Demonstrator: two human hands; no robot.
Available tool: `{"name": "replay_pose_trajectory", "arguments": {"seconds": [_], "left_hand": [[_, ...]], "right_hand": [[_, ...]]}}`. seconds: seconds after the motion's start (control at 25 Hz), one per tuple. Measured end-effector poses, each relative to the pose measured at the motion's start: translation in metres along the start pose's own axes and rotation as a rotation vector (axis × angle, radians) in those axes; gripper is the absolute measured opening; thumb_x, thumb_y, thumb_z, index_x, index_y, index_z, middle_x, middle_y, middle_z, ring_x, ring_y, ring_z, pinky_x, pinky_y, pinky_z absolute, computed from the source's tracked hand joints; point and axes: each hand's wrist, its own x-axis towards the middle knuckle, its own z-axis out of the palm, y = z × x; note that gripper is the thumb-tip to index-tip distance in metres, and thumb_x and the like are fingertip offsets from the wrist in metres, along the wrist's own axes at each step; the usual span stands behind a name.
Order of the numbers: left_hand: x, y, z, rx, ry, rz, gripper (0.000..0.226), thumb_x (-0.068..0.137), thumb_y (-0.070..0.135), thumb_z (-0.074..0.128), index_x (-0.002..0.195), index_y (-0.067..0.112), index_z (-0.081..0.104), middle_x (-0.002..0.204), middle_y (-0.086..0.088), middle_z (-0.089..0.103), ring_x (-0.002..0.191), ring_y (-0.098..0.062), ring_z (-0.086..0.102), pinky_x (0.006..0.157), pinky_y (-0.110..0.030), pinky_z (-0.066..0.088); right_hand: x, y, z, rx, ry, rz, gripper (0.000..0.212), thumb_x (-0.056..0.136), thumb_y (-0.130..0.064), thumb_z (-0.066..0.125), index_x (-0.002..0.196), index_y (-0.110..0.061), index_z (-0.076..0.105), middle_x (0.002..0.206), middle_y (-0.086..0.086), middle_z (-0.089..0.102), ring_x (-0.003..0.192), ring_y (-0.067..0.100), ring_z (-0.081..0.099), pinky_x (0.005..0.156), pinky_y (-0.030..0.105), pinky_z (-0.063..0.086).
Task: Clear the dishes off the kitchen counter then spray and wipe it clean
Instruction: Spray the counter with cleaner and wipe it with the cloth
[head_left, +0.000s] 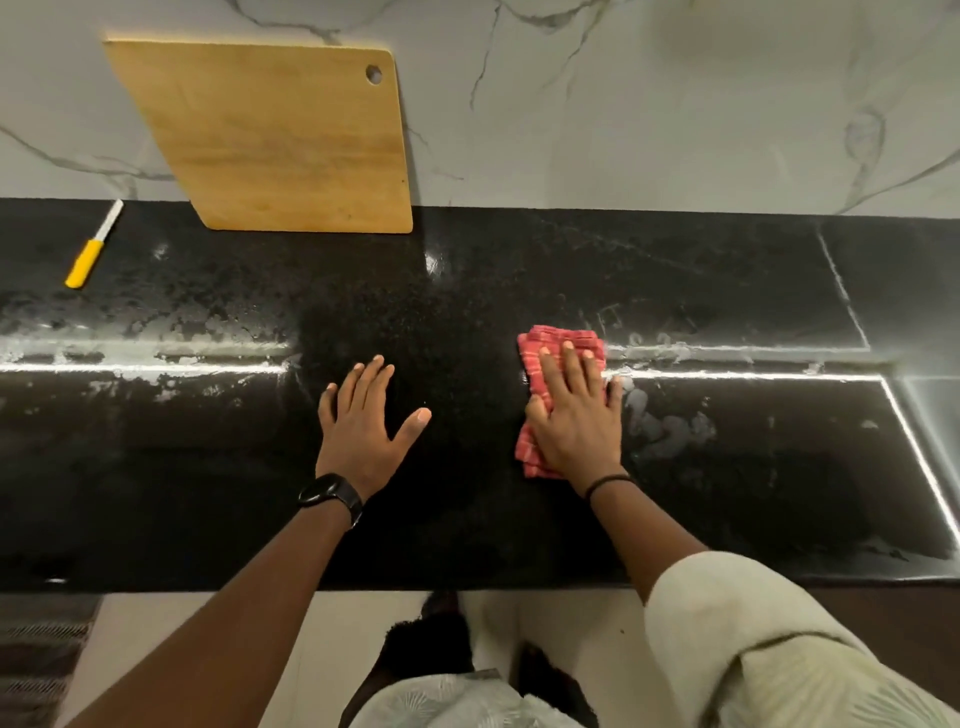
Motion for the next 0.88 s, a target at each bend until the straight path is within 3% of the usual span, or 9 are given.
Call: {"name": "replay_pose_trajectory", "arguments": {"seconds": [0.16,0.32,0.48,0.6,0.76,0.88], "left_hand": [[-0.058,0.062,0.031,-0.066,0.005,0.007,0.092,0.091,0.082,0.018,0.156,0.019,0.033,0.168,0.005,0.020,0.156,-0.014,0.008,0.126,-0.049,0.001],[-0.088,0.093,0.050,0.007,0.042,0.073,0.088,0.094,0.078,0.019,0.156,0.017,0.035,0.167,0.003,0.024,0.155,-0.015,0.013,0.124,-0.054,0.010],[-0.079,0.090,0.053,-0.022,0.082,0.026,0.087,0.095,0.077,0.018,0.155,0.016,0.035,0.166,0.000,0.026,0.155,-0.016,0.014,0.125,-0.053,0.007],[-0.083,0.090,0.058,-0.037,0.092,0.019,0.087,0.095,0.076,0.018,0.156,0.016,0.033,0.166,-0.001,0.025,0.156,-0.017,0.013,0.125,-0.051,0.004],[-0.083,0.089,0.058,-0.007,0.076,0.014,0.086,0.095,0.075,0.018,0.156,0.016,0.033,0.166,0.001,0.023,0.156,-0.015,0.010,0.126,-0.050,0.001],[-0.086,0.092,0.058,-0.001,0.069,0.026,0.086,0.095,0.075,0.018,0.155,0.016,0.033,0.166,0.000,0.024,0.156,-0.016,0.011,0.126,-0.050,0.001]], "right_hand": [[-0.097,0.051,0.007,-0.002,0.010,0.100,0.070,0.098,-0.053,0.024,0.164,-0.036,0.008,0.173,0.000,0.004,0.159,0.024,-0.003,0.126,0.061,0.003],[-0.170,0.029,0.019,0.014,0.004,0.010,0.072,0.098,-0.050,0.034,0.165,-0.033,0.011,0.172,0.002,0.004,0.159,0.028,-0.001,0.125,0.062,0.006],[-0.138,-0.019,0.031,-0.003,-0.012,-0.281,0.067,0.104,-0.052,0.031,0.165,-0.032,0.012,0.173,0.002,0.003,0.159,0.025,-0.003,0.126,0.061,0.005],[-0.087,-0.018,0.027,-0.046,-0.017,-0.346,0.066,0.104,-0.054,0.020,0.165,-0.030,0.008,0.173,0.003,0.003,0.159,0.027,-0.001,0.125,0.061,0.003],[-0.046,0.027,0.009,0.004,-0.016,-0.206,0.070,0.095,-0.052,0.029,0.163,-0.035,0.020,0.172,0.000,0.012,0.159,0.024,0.004,0.126,0.059,0.000],[-0.068,0.072,0.004,0.036,0.032,-0.051,0.069,0.096,-0.051,0.032,0.162,-0.036,0.021,0.172,0.001,0.014,0.159,0.025,0.005,0.126,0.059,-0.001]]}}
